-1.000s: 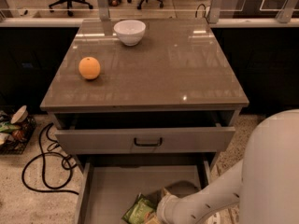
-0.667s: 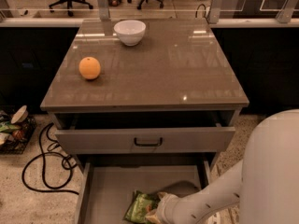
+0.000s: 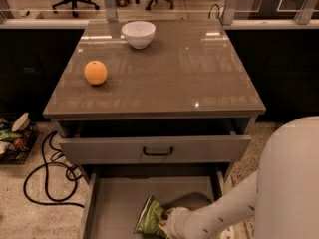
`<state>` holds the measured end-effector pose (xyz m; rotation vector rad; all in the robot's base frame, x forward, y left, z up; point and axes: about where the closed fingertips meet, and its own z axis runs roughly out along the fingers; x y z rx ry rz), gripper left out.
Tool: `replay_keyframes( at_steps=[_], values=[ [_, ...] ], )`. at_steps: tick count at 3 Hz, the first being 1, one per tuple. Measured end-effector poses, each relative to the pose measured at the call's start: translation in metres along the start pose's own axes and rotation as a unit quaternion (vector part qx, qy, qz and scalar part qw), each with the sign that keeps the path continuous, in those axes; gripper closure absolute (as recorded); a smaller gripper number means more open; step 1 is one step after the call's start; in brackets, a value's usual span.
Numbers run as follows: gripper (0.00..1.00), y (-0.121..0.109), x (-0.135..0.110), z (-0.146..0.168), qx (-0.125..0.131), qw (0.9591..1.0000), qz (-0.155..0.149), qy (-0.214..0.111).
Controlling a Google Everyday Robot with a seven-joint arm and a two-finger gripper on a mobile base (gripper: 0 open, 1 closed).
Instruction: Pick green jalapeno chip bag from middle drawer and place on counter
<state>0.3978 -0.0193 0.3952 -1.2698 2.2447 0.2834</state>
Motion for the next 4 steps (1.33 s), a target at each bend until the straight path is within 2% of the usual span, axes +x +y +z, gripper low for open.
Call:
replay_keyframes(
  at_steps=[1, 2, 3, 4],
  values=[
    [1.0, 0.0, 0.0, 0.0, 0.0, 1.0, 0.0, 0.0],
    [1.0, 0.0, -0.003, -0.001, 0.001, 1.0, -0.002, 0.001],
    [1.0, -0.005, -0.016, -0.014, 0.019, 0.9996, -0.018, 0.015],
    [1.0, -0.014, -0.034, -0.036, 0.048, 0.9972, -0.043, 0.038]
  ],
)
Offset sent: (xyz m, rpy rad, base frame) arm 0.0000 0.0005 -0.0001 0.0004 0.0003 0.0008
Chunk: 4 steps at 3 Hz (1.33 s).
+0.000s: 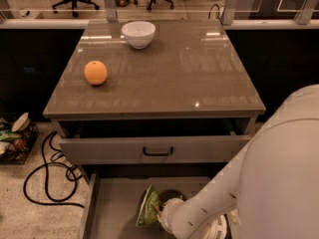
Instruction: Pick green jalapeno chip bag from middle drawer and place on counter
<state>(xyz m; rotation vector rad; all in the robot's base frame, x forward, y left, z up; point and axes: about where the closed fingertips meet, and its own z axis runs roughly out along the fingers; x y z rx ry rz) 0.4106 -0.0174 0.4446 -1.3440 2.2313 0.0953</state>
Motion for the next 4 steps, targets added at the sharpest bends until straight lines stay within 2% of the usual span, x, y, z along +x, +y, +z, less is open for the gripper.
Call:
replay_keyframes(
  at_steps=[1, 2, 4],
  values=[
    [1.0, -0.024, -0.014, -0.032, 0.04, 0.9987, -0.028, 0.013],
    [1.0, -0.05, -0.026, -0.061, 0.073, 0.9965, -0.041, 0.002],
    [1.0, -0.102, -0.038, -0.131, 0.124, 0.9906, -0.031, -0.05]
  ],
)
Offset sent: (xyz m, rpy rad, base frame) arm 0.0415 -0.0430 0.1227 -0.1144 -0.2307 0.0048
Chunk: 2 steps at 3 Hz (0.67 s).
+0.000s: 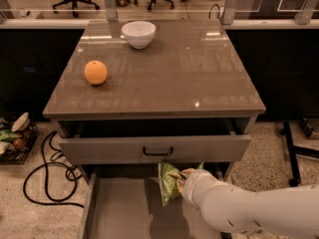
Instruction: Pick green jalapeno chip bag from middle drawer and place on counter
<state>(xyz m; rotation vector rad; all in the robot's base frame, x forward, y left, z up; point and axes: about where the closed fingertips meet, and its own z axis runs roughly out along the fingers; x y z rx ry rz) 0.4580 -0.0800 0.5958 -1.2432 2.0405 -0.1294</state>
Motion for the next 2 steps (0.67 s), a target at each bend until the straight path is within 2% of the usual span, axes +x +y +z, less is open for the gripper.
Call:
replay_keyframes(
  at_steps=[1, 2],
  values=[
    [1.0, -0.0331, -0.0117, -0.0389, 0.018, 0.9994, 0.007, -0.029],
    [1.0, -0.0322, -0.0121, -0.0368, 0.014, 0.9995, 0.007, -0.028]
  ],
)
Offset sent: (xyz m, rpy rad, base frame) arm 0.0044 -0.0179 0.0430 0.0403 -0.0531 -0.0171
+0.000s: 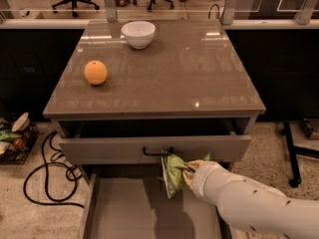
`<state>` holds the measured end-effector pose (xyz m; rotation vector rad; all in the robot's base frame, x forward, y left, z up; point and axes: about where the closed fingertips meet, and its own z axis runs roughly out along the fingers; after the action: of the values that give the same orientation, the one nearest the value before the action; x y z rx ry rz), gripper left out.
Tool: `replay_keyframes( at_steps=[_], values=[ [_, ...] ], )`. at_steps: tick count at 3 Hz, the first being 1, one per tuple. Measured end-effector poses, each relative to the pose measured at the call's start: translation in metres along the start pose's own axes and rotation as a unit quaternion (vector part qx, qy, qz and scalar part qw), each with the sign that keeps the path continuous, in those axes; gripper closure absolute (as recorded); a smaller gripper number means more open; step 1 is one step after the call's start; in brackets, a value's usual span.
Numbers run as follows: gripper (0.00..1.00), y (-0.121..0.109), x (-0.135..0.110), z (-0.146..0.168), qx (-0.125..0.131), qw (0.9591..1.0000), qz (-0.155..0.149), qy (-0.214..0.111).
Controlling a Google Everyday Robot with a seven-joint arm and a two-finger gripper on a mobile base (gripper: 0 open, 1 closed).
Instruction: Pick green jalapeno chip bag from middle drawer and place on counter
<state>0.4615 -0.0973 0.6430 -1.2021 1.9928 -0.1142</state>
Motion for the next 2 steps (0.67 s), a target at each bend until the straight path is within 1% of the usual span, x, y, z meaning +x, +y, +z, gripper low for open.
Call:
replay_keyframes(
  at_steps=[1, 2],
  values=[
    [1.0, -0.005, 0.009, -0.007, 0.0, 0.9999, -0.001, 0.011],
    [1.0, -0.01, 0.035, -0.027, 0.023, 0.9992, 0.002, 0.034]
  ],
)
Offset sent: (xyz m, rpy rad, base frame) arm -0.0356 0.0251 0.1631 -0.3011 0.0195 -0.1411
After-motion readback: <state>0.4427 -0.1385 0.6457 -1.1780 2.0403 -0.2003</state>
